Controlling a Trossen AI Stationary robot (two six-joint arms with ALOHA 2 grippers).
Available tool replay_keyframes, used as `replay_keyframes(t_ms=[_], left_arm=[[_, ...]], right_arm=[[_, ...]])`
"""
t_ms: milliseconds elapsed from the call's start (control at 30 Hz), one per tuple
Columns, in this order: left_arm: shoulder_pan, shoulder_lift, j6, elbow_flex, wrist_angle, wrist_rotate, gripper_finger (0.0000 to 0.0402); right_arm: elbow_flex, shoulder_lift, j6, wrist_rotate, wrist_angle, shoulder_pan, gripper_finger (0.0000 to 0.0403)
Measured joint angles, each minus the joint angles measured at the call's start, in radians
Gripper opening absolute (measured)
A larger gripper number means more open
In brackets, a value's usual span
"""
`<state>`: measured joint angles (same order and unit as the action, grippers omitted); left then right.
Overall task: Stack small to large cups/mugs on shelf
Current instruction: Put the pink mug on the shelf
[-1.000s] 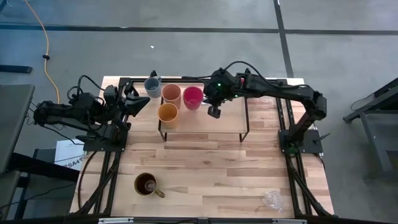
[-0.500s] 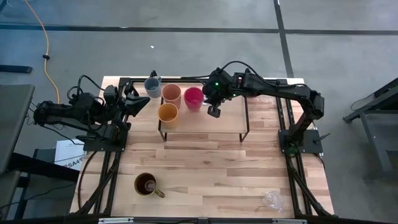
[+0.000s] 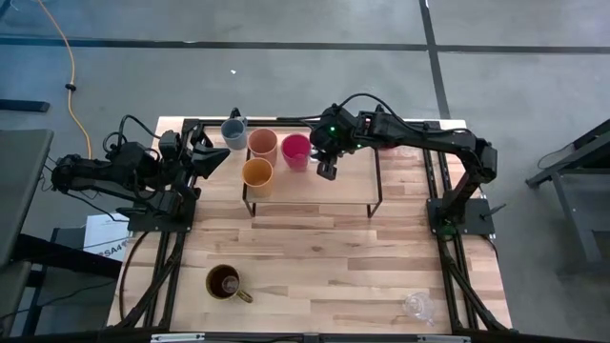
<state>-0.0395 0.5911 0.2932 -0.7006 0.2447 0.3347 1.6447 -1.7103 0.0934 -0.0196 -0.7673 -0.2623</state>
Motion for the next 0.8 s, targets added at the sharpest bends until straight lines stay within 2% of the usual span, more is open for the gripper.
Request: replay_keyframes(t_ms=[200,567,800], left_arm=[[0.0,0.0,0.0,0.0,0.0,0.0,0.0003],[0.0,0.0,0.0,0.0,0.0,0.0,0.0003],[0.0,0.0,0.0,0.0,0.0,0.0,0.0003]], right_arm=[[0.0,0.0,-0.015,0.0,0.0,0.0,0.0128],[0.0,0.0,-0.015,0.012,-0.003,0.0,0.0216],[0.0,0.018,-0.015,0.016,-0.023,0.0,0.0228]])
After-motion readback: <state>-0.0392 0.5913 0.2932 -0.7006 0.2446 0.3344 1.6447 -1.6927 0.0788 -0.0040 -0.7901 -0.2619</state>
